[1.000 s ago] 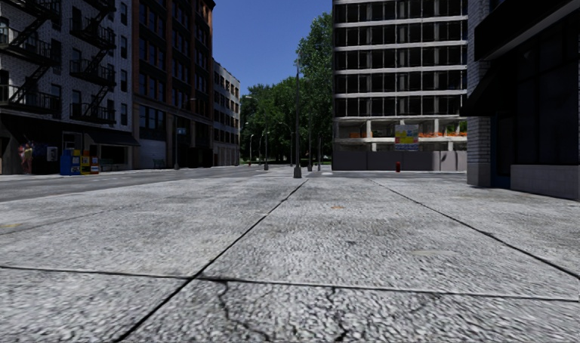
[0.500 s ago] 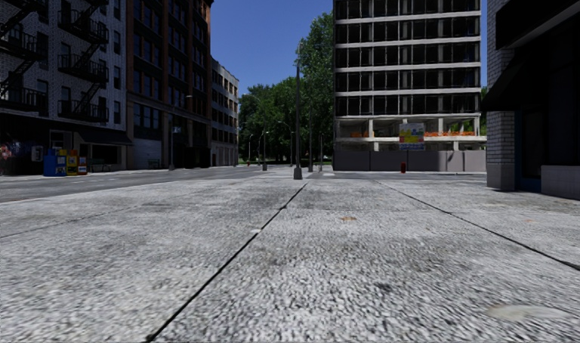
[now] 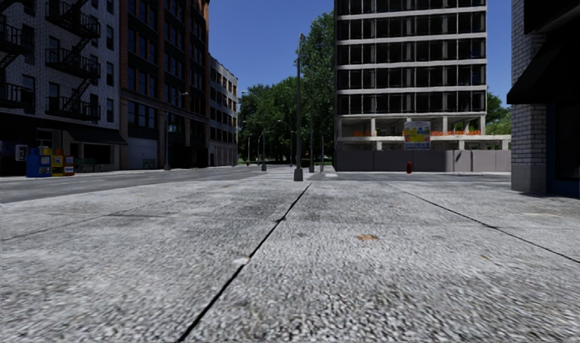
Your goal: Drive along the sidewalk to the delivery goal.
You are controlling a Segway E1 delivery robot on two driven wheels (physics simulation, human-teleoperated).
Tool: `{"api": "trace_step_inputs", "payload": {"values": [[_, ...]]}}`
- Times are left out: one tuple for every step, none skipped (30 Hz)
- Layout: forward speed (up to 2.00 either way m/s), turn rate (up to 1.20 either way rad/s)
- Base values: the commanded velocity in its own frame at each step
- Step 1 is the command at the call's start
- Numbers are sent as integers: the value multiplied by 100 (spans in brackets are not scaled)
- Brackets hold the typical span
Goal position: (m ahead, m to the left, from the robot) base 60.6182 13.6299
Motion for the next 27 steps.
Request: {"api": "trace_step_inputs", "payload": {"values": [[200,23],[200,31],[200,33],[200,33],[200,33],[200,33],[200,8],[200,0],[200,0],[200,0],[200,0],[200,0],[200,0],[200,0],[200,0],[200,0],[200,0],[200,0],[200,0],[200,0],[200,0],[200,0],[200,0],[200,0],[200,0],[200,0],[200,22]]}}
